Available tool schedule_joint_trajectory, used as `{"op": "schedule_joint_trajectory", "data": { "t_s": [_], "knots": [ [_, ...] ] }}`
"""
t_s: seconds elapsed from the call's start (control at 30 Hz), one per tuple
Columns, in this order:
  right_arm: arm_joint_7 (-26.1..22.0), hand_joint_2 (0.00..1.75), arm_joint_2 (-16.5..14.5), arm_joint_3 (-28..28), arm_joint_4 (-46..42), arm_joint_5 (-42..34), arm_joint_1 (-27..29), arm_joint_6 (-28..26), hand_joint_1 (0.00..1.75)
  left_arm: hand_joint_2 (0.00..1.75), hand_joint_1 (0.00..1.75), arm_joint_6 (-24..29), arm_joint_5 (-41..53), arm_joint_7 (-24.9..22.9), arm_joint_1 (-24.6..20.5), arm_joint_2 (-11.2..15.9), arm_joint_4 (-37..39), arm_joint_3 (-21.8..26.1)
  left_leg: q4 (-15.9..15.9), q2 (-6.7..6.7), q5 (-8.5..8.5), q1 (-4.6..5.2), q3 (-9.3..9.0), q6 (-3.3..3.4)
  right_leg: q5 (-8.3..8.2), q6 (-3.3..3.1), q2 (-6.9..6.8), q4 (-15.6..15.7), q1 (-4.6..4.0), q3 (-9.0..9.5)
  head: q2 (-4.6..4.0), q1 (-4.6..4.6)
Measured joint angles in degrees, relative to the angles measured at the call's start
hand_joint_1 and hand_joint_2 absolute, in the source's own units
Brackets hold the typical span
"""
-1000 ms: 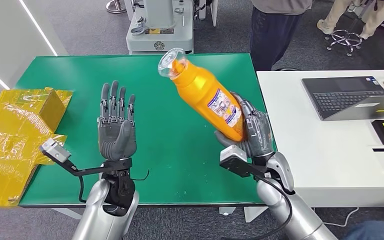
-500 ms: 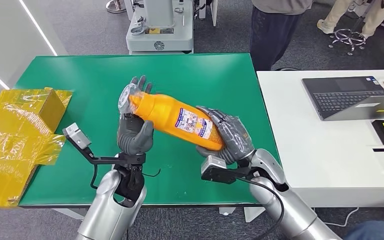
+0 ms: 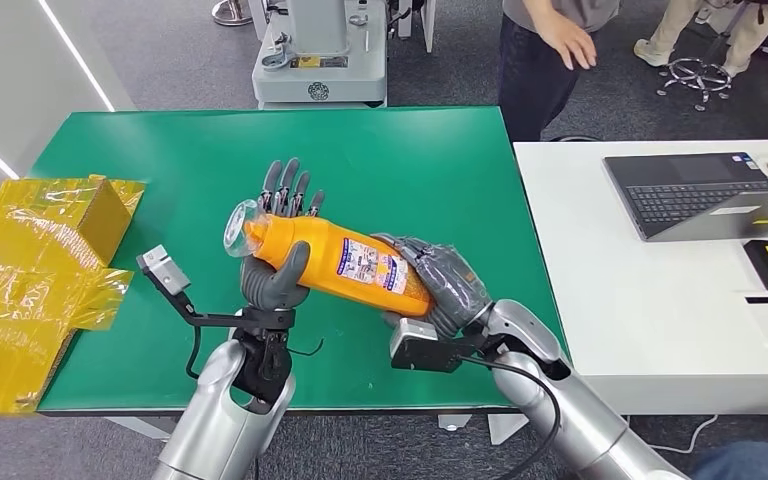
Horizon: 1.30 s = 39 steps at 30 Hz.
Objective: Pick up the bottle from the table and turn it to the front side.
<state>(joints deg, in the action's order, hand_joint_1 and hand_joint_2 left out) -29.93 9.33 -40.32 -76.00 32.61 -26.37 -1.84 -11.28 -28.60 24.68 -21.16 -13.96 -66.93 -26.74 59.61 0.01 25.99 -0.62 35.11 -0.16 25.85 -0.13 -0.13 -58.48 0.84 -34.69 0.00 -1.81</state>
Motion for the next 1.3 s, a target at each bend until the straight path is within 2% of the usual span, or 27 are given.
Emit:
{"op": "schedule_joint_trajectory", "data": {
  "t_s": [0.3, 0.33, 0.43, 0.47, 0.8, 1.2, 1.23, 1.3],
  "knots": [
    [0.00, 1.75, -0.01, -0.14, 1.42, 0.20, -0.46, 1.14, 1.75, 1.75, 0.00, 0.87, 0.42, 0.04, -0.10, 0.04, 1.50, 0.01, 0.00, 0.00, 0.00, 0.00, 0.00, 0.00, 0.00, 0.00, 0.00, 0.00, 0.00, 0.00, 0.00, 0.00],
    [-0.03, 1.75, -0.02, -0.15, 1.55, 0.22, -0.52, 1.29, 1.75, 1.75, 0.11, 1.15, 0.57, 0.13, -0.12, 0.04, 1.61, 0.01, 0.00, 0.00, 0.00, 0.00, 0.00, 0.00, 0.00, 0.00, 0.00, 0.00, 0.00, 0.00, 0.00, 0.00],
    [-0.16, 1.75, -0.10, -0.18, 1.92, 0.36, -0.66, 1.71, 1.75, 1.75, 1.40, 1.88, 1.03, 0.61, -0.15, 0.07, 1.82, 0.01, 0.00, 0.00, 0.00, 0.00, 0.00, 0.00, 0.00, 0.00, 0.00, 0.00, 0.00, 0.00, 0.00, 0.00],
    [-0.20, 1.75, -0.13, -0.18, 2.02, 0.40, -0.69, 1.81, 1.75, 1.75, 1.72, 2.04, 1.12, 0.77, -0.15, 0.08, 1.83, 0.01, 0.00, 0.00, 0.00, 0.00, 0.00, 0.00, 0.00, 0.00, 0.00, 0.00, 0.00, 0.00, 0.00, 0.00],
    [-0.24, 1.75, -0.17, -0.16, 3.40, 0.55, -1.45, 2.31, 1.75, 1.75, 1.75, 4.10, 1.66, 2.24, -0.04, 0.15, 1.64, 0.36, 0.00, -0.01, 0.00, 0.00, 0.01, 0.00, 0.00, 0.00, -0.01, -0.01, 0.00, 0.01, 0.01, 0.00],
    [-0.50, 1.75, -0.17, -0.37, 3.44, 0.55, -1.57, 2.44, 1.75, 1.75, 1.75, 3.50, 2.37, 3.28, 0.09, 0.14, 0.73, 0.60, 0.00, -0.01, 0.00, 0.00, 0.01, 0.00, 0.00, 0.00, -0.02, -0.01, 0.00, 0.00, 0.00, 0.00],
    [-0.50, 1.75, -0.17, -0.39, 3.44, 0.55, -1.57, 2.44, 1.66, 1.75, 1.75, 3.48, 2.39, 3.31, 0.14, 0.14, 0.68, 0.63, 0.00, -0.01, 0.00, 0.00, 0.01, 0.00, 0.00, 0.00, -0.02, -0.01, 0.00, 0.00, 0.00, 0.00],
    [-0.50, 1.75, -0.17, -0.42, 3.43, 0.48, -1.56, 2.50, 0.84, 1.75, 1.75, 3.45, 2.46, 3.33, 0.32, 0.15, 0.51, 0.66, 0.00, -0.01, 0.00, 0.00, 0.01, 0.00, 0.00, 0.00, -0.02, -0.01, 0.00, 0.00, 0.00, 0.00]
  ]
}}
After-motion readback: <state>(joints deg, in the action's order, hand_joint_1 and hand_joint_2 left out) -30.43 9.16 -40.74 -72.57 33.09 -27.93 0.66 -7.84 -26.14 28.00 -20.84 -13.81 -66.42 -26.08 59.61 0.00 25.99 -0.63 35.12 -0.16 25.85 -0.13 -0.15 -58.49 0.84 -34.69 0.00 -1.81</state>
